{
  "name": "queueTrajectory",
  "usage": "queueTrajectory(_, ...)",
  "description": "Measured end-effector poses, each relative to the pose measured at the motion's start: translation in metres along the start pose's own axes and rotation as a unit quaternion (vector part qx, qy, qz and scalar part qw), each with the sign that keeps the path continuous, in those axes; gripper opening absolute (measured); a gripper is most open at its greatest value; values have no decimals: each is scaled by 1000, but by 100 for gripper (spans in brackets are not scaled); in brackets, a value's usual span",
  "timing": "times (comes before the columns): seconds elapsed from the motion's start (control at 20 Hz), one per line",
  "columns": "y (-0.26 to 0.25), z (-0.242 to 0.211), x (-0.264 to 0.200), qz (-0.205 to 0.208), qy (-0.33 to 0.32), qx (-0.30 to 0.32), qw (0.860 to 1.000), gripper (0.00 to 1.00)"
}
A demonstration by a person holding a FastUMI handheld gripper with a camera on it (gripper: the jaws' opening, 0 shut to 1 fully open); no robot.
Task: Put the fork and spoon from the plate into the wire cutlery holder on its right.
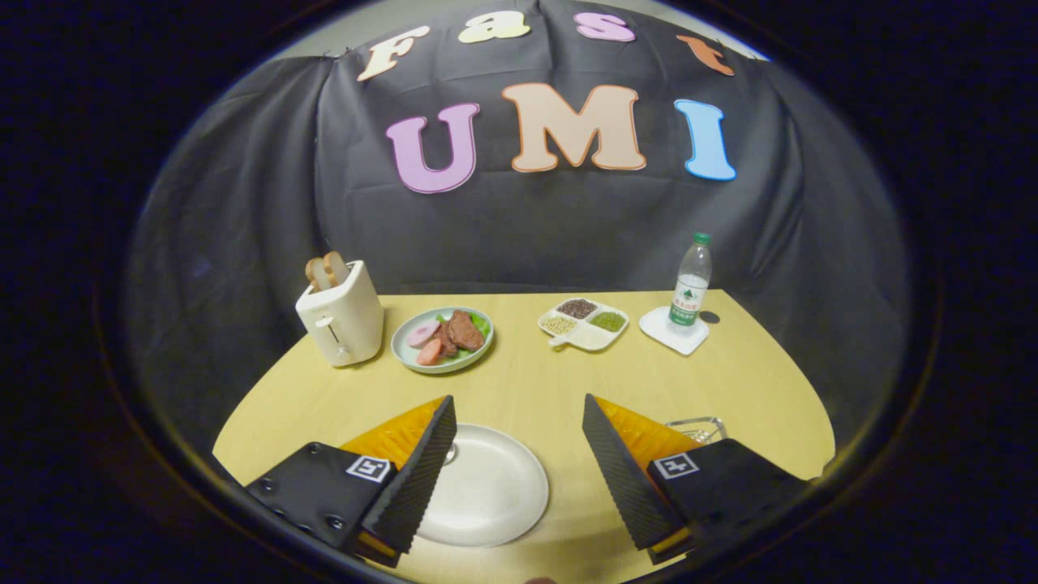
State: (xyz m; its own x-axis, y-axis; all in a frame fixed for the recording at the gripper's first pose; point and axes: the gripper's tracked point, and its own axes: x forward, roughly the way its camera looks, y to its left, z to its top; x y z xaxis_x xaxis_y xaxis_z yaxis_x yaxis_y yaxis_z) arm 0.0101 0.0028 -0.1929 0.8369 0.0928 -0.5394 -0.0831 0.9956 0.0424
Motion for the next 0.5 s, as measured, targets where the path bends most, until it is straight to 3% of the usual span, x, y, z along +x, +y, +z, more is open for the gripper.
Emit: queueTrajectory(0.5,52,-48,18,33,37,-21,999,100)
